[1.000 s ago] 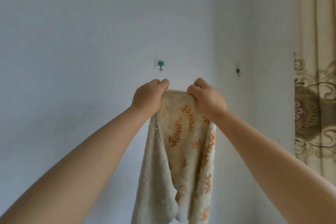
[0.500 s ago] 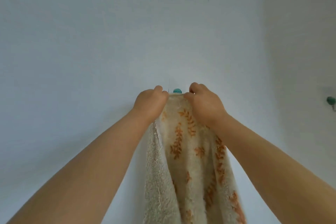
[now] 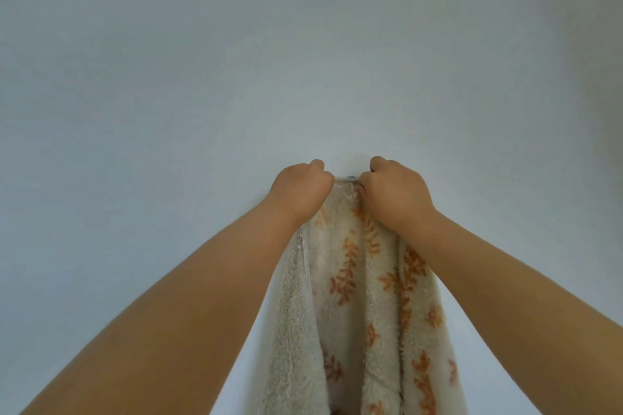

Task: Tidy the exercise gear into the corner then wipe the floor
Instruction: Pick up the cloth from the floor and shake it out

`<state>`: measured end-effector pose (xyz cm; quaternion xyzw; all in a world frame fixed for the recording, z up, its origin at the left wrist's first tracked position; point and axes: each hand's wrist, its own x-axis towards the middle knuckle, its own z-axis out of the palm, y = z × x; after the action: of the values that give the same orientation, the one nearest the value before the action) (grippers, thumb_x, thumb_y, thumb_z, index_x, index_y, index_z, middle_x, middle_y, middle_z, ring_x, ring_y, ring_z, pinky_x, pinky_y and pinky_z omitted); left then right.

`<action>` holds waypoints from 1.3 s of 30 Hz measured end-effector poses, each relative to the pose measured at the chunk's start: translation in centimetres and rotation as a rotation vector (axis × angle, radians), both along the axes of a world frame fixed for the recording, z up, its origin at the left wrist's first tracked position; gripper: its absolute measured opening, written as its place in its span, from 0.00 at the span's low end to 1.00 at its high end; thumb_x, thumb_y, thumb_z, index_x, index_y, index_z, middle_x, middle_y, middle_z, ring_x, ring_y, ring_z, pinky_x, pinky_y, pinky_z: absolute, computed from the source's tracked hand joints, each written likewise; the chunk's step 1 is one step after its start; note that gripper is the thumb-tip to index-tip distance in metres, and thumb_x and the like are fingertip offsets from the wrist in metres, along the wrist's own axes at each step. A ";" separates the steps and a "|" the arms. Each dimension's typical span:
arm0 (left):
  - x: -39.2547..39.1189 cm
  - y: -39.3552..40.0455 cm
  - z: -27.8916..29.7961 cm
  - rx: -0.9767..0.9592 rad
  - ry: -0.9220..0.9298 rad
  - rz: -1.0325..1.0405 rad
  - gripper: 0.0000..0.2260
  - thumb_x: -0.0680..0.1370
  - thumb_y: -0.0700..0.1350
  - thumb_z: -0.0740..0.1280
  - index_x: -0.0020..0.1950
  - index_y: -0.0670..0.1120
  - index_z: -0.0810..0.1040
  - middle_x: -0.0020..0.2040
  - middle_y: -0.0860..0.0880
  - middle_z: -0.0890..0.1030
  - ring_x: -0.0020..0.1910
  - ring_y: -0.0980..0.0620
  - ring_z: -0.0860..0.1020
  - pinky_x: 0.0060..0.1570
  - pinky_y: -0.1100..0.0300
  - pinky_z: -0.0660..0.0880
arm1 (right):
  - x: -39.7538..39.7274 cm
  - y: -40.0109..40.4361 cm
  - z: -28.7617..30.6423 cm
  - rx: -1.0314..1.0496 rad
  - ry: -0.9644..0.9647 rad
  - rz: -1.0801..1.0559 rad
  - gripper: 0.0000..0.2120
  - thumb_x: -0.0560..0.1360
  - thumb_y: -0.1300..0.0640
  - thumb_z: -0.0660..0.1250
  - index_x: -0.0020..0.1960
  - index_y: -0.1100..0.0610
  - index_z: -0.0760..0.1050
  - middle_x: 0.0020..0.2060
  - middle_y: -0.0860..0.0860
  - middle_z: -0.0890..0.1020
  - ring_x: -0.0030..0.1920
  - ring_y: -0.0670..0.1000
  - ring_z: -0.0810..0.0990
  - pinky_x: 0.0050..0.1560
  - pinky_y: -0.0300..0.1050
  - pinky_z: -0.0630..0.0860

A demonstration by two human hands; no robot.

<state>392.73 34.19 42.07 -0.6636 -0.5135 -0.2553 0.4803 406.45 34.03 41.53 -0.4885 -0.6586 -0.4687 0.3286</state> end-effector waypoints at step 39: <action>-30.6 -23.6 -23.1 -0.569 -0.533 0.702 0.21 0.81 0.53 0.55 0.73 0.47 0.63 0.69 0.46 0.70 0.70 0.44 0.66 0.66 0.51 0.65 | -33.1 -13.7 -21.6 -0.764 -0.084 0.677 0.25 0.79 0.48 0.57 0.72 0.57 0.61 0.70 0.57 0.66 0.70 0.58 0.65 0.65 0.51 0.66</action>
<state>362.11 10.61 19.00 -0.4678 -0.8584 -0.0896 0.1904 373.31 20.37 19.97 -0.3139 -0.9168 -0.0812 0.2333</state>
